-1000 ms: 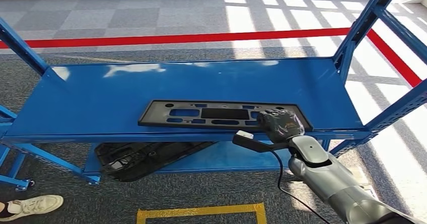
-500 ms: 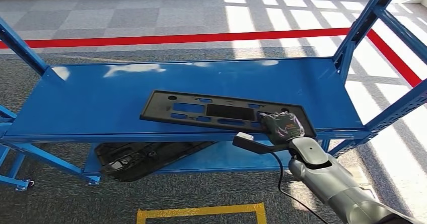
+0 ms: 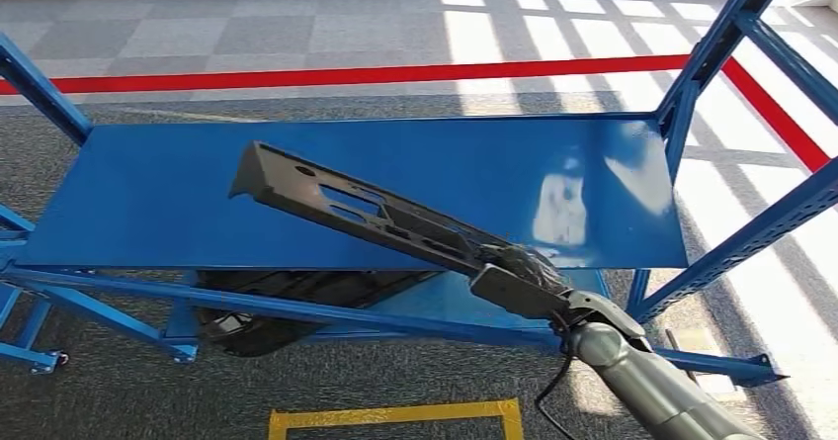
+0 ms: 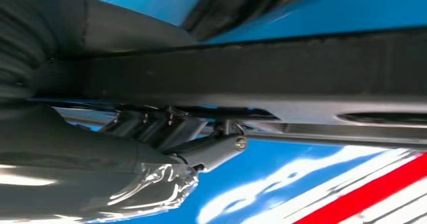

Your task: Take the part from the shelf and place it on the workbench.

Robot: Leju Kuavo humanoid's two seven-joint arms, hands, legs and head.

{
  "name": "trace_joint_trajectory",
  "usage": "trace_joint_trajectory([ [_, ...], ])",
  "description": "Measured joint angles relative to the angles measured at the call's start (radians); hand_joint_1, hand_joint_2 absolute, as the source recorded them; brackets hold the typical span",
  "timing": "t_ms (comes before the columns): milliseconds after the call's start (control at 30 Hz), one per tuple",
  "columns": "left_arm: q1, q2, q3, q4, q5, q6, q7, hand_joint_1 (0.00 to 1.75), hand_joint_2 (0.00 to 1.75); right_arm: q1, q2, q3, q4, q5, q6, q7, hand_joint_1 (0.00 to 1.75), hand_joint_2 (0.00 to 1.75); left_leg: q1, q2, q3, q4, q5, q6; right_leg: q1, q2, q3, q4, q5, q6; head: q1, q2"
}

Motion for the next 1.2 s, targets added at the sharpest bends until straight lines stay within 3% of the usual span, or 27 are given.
trace_joint_trajectory([
  [100, 0.0, -0.001, 0.009, 0.0, 0.0, 0.005, -0.002, 0.0, 0.0, 0.072, -0.03, -0.002, -0.165, -0.225, 0.089, -0.014, 1.75, 1.75, 0.0, 0.0, -0.001, 0.0, -0.001, 0.0, 0.0, 0.0, -0.001, 0.0, 0.0, 0.0, 0.0, 0.0],
  [300, 0.0, -0.006, 0.023, 0.0, 0.003, 0.013, -0.003, 0.0, 0.0, 0.169, -0.081, -0.001, -0.39, -0.457, 0.189, -0.033, 1.75, 1.75, 0.0, 0.0, 0.0, 0.0, -0.001, 0.0, 0.0, 0.0, 0.0, 0.0, -0.001, 0.001, 0.0, 0.0],
  [667, -0.001, -0.01, 0.037, 0.0, 0.017, 0.025, -0.003, 0.0, 0.0, 0.241, -0.122, 0.004, -0.537, -0.487, 0.194, -0.047, 1.75, 1.75, 0.0, 0.0, 0.0, 0.0, -0.001, 0.0, -0.001, 0.0, 0.0, 0.0, -0.001, 0.001, 0.0, 0.0],
  [1200, -0.006, -0.014, 0.048, 0.0, 0.015, 0.032, -0.001, 0.0, 0.0, 0.279, -0.135, 0.066, -0.559, -0.482, 0.203, -0.057, 1.75, 1.75, 0.0, 0.0, 0.0, 0.0, -0.001, 0.0, -0.001, 0.0, 0.001, 0.0, -0.001, 0.001, 0.0, 0.0],
])
